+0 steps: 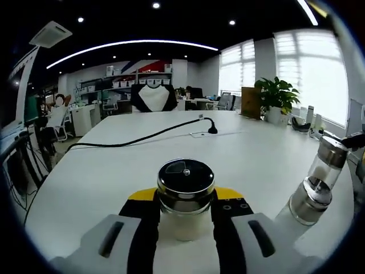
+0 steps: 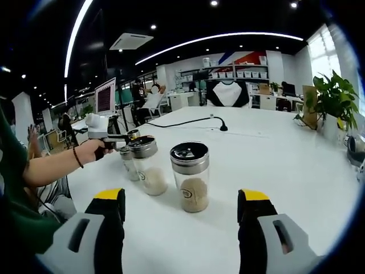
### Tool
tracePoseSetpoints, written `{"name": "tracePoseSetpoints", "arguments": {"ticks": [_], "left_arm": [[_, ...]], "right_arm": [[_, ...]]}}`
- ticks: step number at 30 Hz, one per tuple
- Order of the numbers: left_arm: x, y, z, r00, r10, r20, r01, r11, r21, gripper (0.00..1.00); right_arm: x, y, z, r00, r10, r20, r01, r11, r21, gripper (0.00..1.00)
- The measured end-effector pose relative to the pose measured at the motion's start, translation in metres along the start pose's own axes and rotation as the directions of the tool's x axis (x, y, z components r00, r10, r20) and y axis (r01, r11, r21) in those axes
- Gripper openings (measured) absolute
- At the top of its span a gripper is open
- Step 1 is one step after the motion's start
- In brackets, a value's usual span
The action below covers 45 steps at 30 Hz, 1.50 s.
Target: Rotate the seasoning bottle until the label or dispensing opening points toward the visible target arrow and the bottle remains upright within the marked orientation range
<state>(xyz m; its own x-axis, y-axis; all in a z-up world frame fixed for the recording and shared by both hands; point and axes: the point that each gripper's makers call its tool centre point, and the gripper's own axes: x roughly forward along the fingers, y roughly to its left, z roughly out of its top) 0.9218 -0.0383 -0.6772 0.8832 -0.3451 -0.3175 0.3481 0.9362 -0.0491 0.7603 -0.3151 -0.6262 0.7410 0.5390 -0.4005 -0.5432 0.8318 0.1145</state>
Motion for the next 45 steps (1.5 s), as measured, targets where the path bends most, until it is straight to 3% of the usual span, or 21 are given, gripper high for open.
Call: {"name": "tracePoseSetpoints", "arguments": {"ticks": [24, 30, 45], "left_arm": [[-0.059, -0.022, -0.022, 0.999, 0.025, -0.020, -0.025, 0.999, -0.026, 0.37], [-0.065, -0.031, -0.024, 0.999, 0.039, -0.021, -0.040, 0.999, -0.032, 0.37], [-0.066, -0.031, -0.025, 0.999, 0.041, -0.007, -0.042, 0.998, -0.044, 0.37]], "right_arm": [[0.000, 0.005, 0.001, 1.000, 0.007, -0.006, -0.007, 1.000, -0.020, 0.82], [0.000, 0.007, 0.000, 1.000, 0.013, -0.005, -0.013, 1.000, -0.016, 0.82], [0.000, 0.006, 0.006, 1.000, 0.006, 0.007, -0.006, 1.000, -0.010, 0.82]]}}
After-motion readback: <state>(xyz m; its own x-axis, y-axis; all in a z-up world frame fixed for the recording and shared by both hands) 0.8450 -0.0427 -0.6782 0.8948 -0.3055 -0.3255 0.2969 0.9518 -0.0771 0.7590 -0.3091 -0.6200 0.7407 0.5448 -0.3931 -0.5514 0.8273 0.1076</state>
